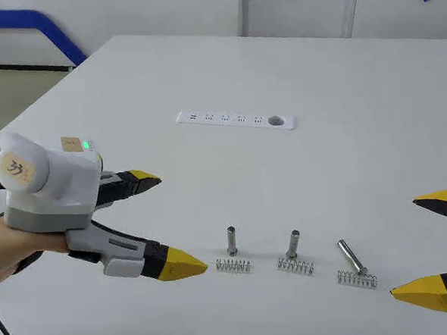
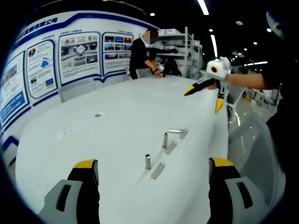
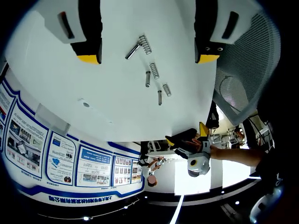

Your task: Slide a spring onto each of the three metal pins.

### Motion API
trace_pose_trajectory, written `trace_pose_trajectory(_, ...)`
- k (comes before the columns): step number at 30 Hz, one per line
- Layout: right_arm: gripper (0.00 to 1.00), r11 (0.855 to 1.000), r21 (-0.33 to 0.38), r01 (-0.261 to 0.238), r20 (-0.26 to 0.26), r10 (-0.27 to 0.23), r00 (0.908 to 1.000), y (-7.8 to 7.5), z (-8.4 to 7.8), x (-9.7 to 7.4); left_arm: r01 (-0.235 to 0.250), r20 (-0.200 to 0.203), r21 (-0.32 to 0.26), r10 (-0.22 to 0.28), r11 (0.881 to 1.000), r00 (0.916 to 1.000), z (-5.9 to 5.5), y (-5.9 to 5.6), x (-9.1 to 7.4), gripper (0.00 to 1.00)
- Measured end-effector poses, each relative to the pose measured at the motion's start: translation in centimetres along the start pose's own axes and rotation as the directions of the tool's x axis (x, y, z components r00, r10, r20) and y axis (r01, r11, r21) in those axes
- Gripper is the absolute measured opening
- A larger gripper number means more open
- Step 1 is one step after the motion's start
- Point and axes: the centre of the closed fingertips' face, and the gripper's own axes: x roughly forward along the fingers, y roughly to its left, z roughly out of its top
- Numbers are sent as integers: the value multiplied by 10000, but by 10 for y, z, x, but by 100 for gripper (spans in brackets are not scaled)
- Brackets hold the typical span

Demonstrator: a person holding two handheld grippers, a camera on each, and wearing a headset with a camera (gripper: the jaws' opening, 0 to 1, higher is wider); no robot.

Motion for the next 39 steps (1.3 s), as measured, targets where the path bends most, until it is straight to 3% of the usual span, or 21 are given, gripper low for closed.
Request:
trace_pose_trajectory(9, 82, 9999, 23, 144, 40, -145, 9999, -2, 1, 0, -42, 44, 6, 42, 10000, 10000, 0, -3, -2, 100)
trace_pose_trajectory(20, 73, 9997, 219, 118, -101, -116, 9999, -8, -3, 5, -103, 15, -73, 103, 9999, 9999, 0, -3, -1, 100)
trace_pose_trajectory(23, 76, 9979, 155, 626, -120, -624, 9980, -15, -4, 9, -87, 16, -104, 87, 9999, 10000, -1, -3, 0, 100)
trace_pose_trajectory(27, 73, 9959, 275, 864, -247, -857, 9960, -20, -6, 14, -30, 28, -155, 31, 9999, 10000, -3, -6, 3, 100)
trace_pose_trajectory(31, 69, 9954, 704, 647, -232, -633, 9977, -18, -8, 19, 26, 27, -194, -26, 9998, 10000, -5, -8, 5, 100)
trace_pose_trajectory(39, 61, 9974, 613, 368, -570, -333, 9978, -17, -16, 31, 48, 53, -261, -46, 9996, 10000, -6, -8, 4, 99)
